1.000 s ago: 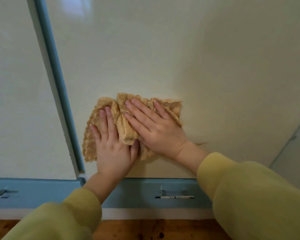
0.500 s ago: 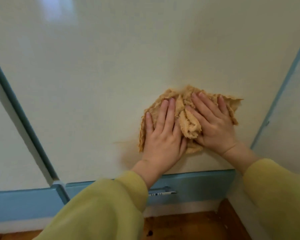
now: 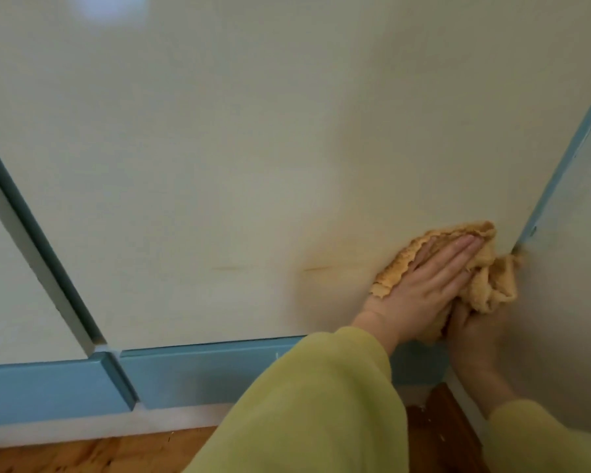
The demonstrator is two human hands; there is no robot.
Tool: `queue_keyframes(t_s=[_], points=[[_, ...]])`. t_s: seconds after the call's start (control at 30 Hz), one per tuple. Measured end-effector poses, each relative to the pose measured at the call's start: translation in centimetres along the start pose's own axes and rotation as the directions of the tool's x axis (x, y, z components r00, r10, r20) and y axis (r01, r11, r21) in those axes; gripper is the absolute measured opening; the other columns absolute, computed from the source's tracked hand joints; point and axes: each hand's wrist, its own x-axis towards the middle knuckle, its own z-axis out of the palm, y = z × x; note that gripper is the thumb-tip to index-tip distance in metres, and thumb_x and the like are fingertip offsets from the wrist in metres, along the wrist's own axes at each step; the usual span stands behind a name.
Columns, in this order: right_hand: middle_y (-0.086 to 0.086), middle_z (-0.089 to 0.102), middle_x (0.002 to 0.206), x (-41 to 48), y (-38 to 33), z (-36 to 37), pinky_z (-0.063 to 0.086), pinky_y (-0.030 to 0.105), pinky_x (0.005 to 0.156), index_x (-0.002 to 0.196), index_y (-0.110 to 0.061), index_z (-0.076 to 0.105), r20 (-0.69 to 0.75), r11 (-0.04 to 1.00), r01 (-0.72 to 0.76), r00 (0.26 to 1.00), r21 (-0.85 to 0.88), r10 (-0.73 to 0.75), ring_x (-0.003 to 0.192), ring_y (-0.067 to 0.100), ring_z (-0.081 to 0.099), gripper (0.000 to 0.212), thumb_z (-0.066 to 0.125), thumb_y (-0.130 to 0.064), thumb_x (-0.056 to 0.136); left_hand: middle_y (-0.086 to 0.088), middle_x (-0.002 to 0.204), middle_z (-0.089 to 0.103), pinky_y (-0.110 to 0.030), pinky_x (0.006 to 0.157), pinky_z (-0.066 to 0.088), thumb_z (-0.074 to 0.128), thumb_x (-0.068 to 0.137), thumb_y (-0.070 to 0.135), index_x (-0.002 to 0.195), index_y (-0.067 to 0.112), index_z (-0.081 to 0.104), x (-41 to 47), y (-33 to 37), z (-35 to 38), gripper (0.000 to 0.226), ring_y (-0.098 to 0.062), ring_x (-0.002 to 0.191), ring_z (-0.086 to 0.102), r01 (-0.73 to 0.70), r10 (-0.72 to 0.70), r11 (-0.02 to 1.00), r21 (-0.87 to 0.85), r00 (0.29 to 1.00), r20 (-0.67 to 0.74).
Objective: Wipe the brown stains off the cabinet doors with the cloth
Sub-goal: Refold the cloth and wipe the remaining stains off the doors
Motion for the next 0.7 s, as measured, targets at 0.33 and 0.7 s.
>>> queue_keyframes(t_s=[0.33,0.7], points=[[0.022,0.018,0.148,-5.1,-4.6,2.7,0.008,0.027,0.112,0.141,-0.004,0.024,0.131,0.968,0.114,0.988,-0.225,-0.086,0.138,0.027,0.013,0.058,0.043,-0.001,0.087,-0.007,0.143,0.041,-0.043,0.112,-0.008,0.028,0.083,0.013,0.134,0.006,0.041,-7.8,-5.6,-1.1,0.053,-0.022,0.134,0.034,-0.210,0.209,0.978,0.018,0.977,0.047],[0.008,0.026,0.144,-5.0,-15.7,12.6,-0.005,0.031,0.114,0.133,-0.014,0.032,0.305,0.673,0.735,0.662,-0.084,-0.685,0.141,0.003,-0.008,0.059,0.042,-0.010,0.076,-0.005,0.149,0.021,-0.041,0.113,-0.003,0.033,0.089,0.050,0.127,0.012,0.038,-18.6,-16.9,-7.0,0.054,-0.016,0.142,-0.009,0.266,-0.273,0.948,0.174,0.962,0.021]])
